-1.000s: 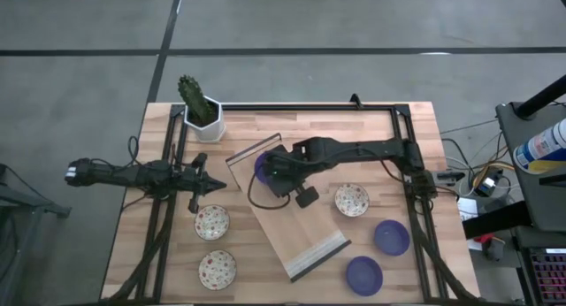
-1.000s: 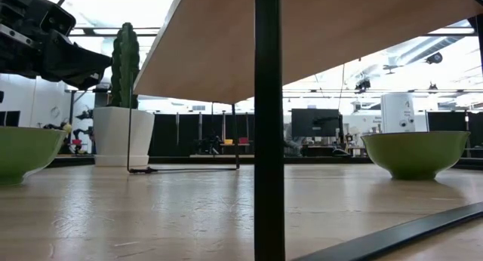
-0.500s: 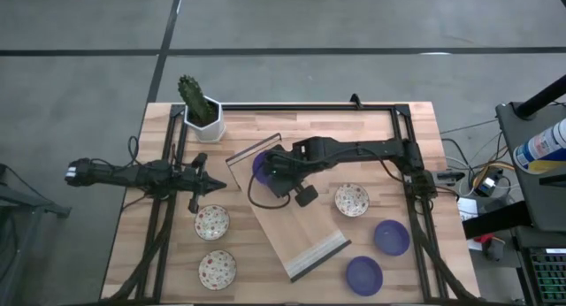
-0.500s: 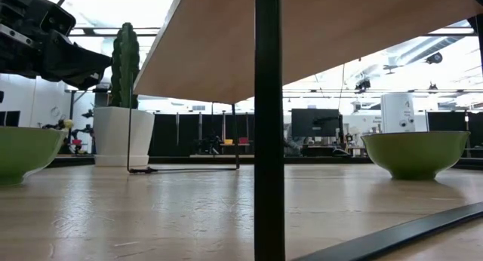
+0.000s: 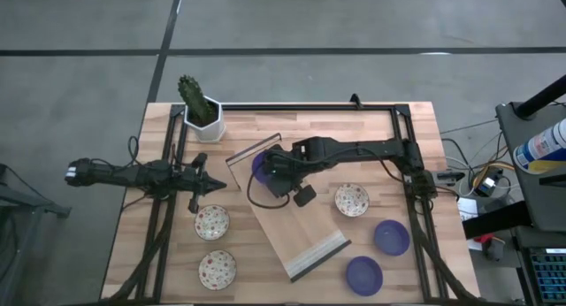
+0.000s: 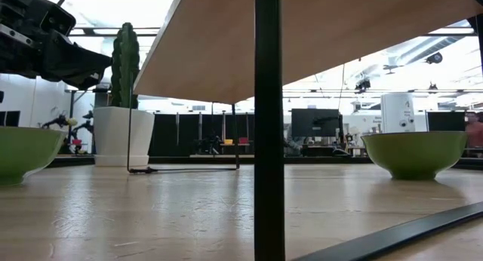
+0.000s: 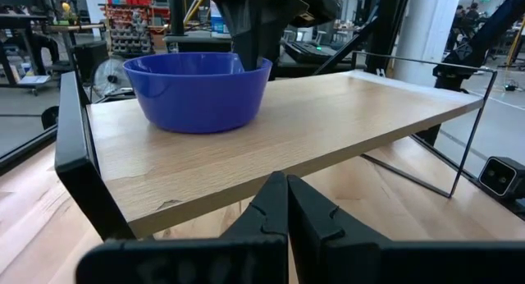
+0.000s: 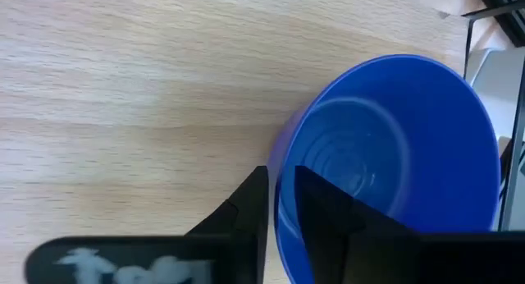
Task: Pick & Place Mini bowls
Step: Put the top blue bowl on the shelf, then stack the top blue bowl on the blue bowl on the shelf
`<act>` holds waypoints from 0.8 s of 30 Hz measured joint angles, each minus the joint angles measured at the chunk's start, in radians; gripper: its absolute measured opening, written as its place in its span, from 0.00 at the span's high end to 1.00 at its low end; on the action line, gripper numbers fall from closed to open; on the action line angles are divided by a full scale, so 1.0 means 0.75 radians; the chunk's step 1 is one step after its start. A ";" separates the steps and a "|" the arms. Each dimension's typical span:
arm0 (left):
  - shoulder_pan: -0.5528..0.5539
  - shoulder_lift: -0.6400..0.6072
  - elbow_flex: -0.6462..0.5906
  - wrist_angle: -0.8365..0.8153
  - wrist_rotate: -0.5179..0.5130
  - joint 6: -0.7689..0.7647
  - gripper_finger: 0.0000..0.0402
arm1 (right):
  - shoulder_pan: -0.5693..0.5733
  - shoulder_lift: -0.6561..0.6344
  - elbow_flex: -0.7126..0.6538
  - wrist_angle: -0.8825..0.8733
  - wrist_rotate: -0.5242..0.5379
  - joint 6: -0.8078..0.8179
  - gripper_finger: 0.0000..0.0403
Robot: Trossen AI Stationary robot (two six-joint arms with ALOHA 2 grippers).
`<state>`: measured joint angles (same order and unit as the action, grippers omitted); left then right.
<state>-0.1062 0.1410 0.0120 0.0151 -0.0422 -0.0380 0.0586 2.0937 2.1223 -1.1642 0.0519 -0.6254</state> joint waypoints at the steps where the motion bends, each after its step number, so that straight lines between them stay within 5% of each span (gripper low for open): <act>1: 0.000 0.000 0.000 0.000 0.000 0.000 1.00 | 0.000 0.000 0.000 -0.001 0.000 0.002 0.83; 13: 0.000 0.000 0.000 -0.001 0.001 0.000 1.00 | 0.048 -0.111 0.004 -0.023 0.000 0.175 0.74; 24: 0.000 0.000 0.000 0.000 0.001 0.000 1.00 | 0.176 -0.247 -0.029 -0.270 -0.004 0.559 0.77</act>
<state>-0.1062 0.1409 0.0120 0.0150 -0.0418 -0.0380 0.1909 1.9085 2.1010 -1.3666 0.0486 -0.2060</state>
